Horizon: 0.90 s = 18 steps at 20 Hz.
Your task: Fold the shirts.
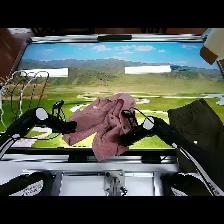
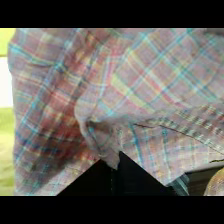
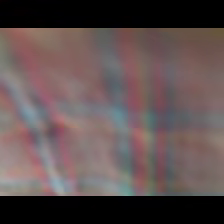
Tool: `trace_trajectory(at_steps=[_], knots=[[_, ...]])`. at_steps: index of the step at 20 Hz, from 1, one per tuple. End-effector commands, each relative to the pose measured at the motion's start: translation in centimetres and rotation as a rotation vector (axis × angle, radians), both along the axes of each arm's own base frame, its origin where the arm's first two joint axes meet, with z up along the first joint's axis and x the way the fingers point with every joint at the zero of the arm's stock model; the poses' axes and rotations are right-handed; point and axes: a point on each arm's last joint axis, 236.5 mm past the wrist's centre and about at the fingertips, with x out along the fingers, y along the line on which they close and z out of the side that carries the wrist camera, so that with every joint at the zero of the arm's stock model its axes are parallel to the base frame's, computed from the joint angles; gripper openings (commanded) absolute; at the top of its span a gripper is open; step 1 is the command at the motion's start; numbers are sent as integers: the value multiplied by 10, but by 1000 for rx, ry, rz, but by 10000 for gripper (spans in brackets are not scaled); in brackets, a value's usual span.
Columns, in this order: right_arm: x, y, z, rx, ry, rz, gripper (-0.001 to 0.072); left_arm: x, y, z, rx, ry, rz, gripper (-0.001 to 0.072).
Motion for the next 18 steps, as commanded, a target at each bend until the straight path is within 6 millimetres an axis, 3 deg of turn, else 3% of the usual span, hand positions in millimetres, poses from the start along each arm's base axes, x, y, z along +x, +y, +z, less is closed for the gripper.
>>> trace_trajectory(at_steps=[1, 3, 4, 6, 7, 8, 10, 12, 14, 15, 16, 18], knots=[[31, 5, 16, 9, -84, -28, 53, 29, -1, 42, 2, -162, -66, 28], [81, -8, 75, 35, -262, -51, 53, 69, 7, 114, 53, -392, -114, 28], [115, -19, 125, 65, -399, -98, 53, 89, 11, 165, 84, -541, -136, 28], [170, -53, 256, 159, -726, -245, 53, 112, 19, 289, 121, -848, -124, 28], [185, -78, 335, 207, -921, -337, 53, 112, 22, 355, 118, -999, -103, 28], [186, -104, 409, 251, -1102, -419, 53, 101, 24, 425, 98, -1157, -71, 28], [151, -133, 519, 315, -1359, -487, 53, 62, 31, 537, 25, -1404, 17, 28], [101, -135, 586, 406, -1500, -480, 53, 8, 40, 620, -28, -1609, 63, 29], [54, -133, 626, 495, -1583, -462, 53, -36, 48, 660, -48, -1725, 80, 28], [39, -134, 634, 504, -1609, -455, 53, -48, 50, 667, -51, -1750, 83, 28], [28, -135, 639, 506, -1629, -452, 53, -56, 52, 668, -46, -1754, 82, 29], [21, -140, 635, 475, -1624, -463, 53, -56, 57, 650, 13, -1689, 69, 28]])
